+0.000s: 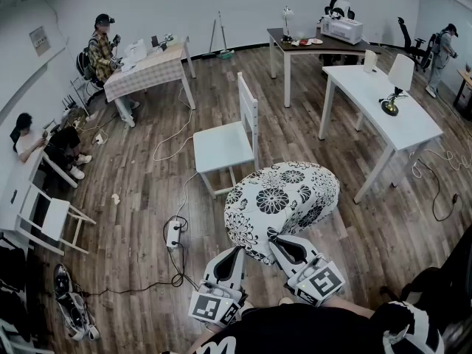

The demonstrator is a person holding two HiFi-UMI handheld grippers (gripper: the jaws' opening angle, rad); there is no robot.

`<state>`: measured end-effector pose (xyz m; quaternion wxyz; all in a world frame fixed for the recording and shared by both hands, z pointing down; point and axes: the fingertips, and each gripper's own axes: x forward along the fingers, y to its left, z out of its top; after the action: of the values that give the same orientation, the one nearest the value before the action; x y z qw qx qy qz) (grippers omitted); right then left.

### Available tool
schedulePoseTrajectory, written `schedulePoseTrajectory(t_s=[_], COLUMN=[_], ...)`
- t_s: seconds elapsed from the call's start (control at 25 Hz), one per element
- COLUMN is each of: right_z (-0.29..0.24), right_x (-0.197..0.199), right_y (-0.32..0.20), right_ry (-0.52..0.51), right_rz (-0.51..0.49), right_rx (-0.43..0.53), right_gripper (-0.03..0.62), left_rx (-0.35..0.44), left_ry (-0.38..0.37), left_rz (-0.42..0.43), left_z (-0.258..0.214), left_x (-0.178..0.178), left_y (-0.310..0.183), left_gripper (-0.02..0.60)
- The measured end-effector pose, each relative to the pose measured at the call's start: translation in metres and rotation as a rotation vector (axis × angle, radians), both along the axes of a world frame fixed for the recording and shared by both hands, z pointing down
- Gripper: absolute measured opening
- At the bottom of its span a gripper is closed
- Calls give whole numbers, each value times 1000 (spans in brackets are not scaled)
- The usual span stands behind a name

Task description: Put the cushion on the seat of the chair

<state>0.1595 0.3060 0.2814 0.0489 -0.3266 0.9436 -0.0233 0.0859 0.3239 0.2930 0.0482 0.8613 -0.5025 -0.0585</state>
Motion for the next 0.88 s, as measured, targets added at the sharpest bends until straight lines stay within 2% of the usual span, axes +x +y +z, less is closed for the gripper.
schedulePoseTrajectory(t_s=[0.64, 0.88], right_z=[-1, 0], right_x=[-2, -12], right_y=[-2, 3], right_ry=[4, 2], right_rz=[-19, -19], right_rx=[-5, 20], right_gripper=[34, 34], left_rx=[-9, 0], left_ry=[14, 22], left_rz=[-10, -20], left_z=[0, 2], left_x=[-2, -13], left_y=[0, 3], left_gripper=[6, 5])
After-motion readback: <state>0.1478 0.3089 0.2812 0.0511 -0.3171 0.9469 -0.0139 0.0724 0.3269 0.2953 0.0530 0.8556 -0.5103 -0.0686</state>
